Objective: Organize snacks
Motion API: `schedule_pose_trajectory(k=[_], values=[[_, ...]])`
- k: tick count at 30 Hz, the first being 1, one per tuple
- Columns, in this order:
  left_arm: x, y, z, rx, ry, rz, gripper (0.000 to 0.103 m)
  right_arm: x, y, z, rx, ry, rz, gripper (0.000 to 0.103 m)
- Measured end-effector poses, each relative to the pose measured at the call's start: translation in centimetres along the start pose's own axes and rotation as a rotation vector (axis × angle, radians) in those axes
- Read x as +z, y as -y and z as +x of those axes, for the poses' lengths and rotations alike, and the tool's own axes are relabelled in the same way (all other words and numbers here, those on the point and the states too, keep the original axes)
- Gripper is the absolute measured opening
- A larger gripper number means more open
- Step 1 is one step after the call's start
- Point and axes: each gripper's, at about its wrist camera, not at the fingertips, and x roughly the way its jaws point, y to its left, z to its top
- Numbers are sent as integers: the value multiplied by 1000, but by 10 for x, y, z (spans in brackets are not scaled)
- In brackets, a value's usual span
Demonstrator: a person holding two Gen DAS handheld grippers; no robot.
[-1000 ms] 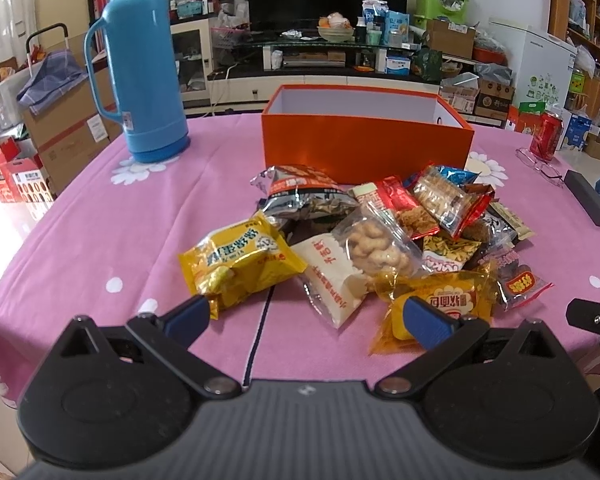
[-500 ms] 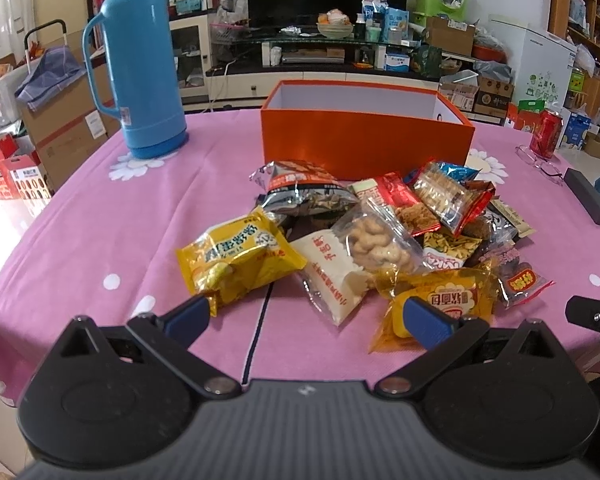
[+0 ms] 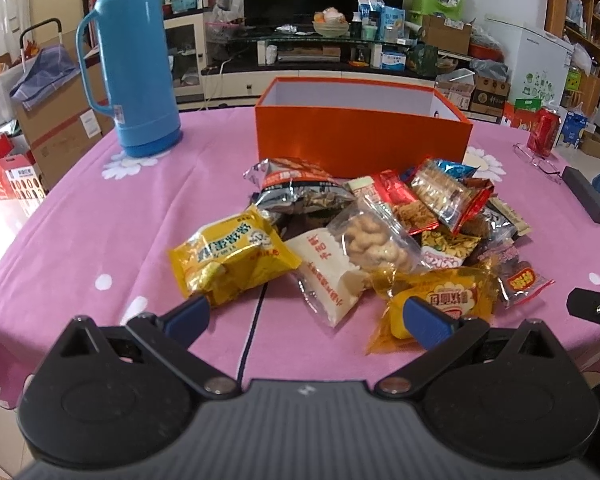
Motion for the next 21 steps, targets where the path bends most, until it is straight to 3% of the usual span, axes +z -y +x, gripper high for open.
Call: schedule_pose_trajectory(k=[6,15,21], values=[[4,-2,14,13,-6,-12,103,3,-1,19,19,-3,8,93],[9,1,44,-41,-59,-26,103,2,0,52,19,-27,-6,93],[22,16,66,-30,-60,-1,102,25,-4,89,42,-43,-22,93]])
